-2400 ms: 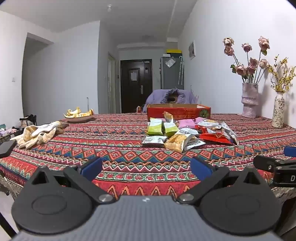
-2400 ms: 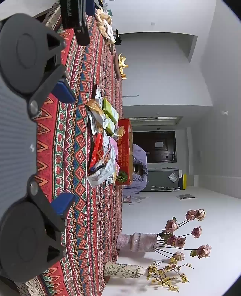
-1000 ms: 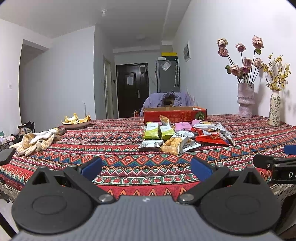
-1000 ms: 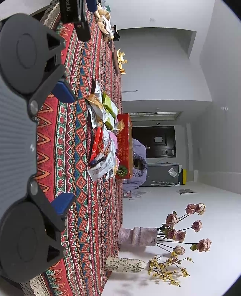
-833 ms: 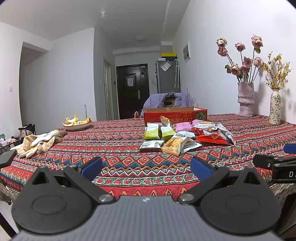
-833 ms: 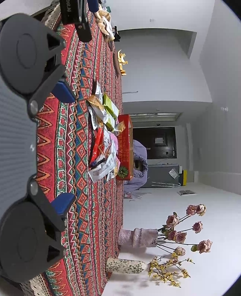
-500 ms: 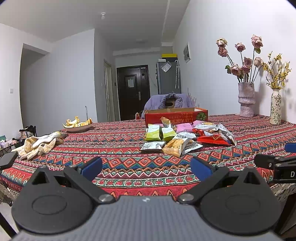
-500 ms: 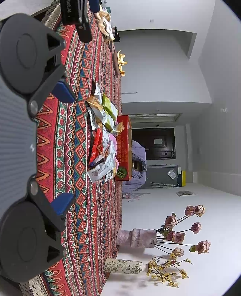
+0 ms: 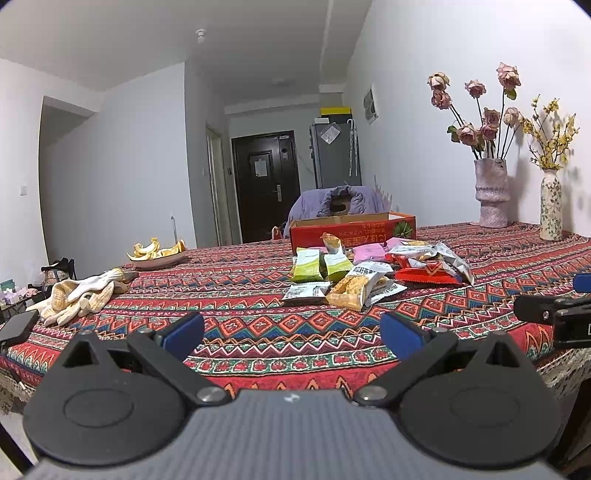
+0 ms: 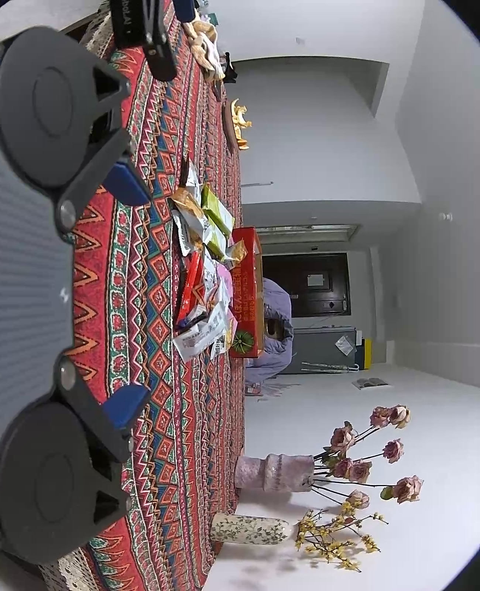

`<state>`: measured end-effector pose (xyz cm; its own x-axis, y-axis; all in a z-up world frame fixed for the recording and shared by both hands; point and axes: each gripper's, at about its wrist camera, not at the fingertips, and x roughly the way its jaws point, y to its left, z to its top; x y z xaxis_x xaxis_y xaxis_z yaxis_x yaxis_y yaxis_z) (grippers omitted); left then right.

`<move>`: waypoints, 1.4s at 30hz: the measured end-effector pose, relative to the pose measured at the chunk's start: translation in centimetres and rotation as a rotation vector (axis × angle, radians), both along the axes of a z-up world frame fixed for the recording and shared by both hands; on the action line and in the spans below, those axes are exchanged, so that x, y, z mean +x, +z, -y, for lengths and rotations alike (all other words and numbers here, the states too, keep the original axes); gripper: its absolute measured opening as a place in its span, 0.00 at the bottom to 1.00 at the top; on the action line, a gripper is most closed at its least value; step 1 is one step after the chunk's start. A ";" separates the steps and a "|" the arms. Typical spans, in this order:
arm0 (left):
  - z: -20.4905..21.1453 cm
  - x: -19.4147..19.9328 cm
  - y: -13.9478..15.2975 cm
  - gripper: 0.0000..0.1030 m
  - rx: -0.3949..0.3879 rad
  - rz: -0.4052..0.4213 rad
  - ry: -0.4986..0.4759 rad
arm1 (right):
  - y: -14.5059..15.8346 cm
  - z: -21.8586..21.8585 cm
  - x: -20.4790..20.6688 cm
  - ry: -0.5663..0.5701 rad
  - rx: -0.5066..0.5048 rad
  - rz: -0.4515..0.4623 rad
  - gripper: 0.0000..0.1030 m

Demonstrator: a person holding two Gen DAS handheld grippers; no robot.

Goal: Organize snacks

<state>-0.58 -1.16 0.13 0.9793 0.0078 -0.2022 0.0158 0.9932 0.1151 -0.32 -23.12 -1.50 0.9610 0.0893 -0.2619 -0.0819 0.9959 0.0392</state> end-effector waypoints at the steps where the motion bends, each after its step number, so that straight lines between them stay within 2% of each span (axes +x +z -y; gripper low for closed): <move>1: 0.0 0.0 0.0 1.00 -0.002 -0.001 -0.002 | 0.0 0.0 0.0 0.002 -0.003 0.001 1.00; 32: -0.4 0.8 0.3 1.00 -0.013 -0.009 0.012 | 0.4 -0.2 0.6 0.008 -0.018 0.011 1.00; 42: -0.4 5.0 -0.5 1.00 -0.036 -0.118 -0.024 | -0.4 0.4 4.6 0.019 0.009 -0.040 1.00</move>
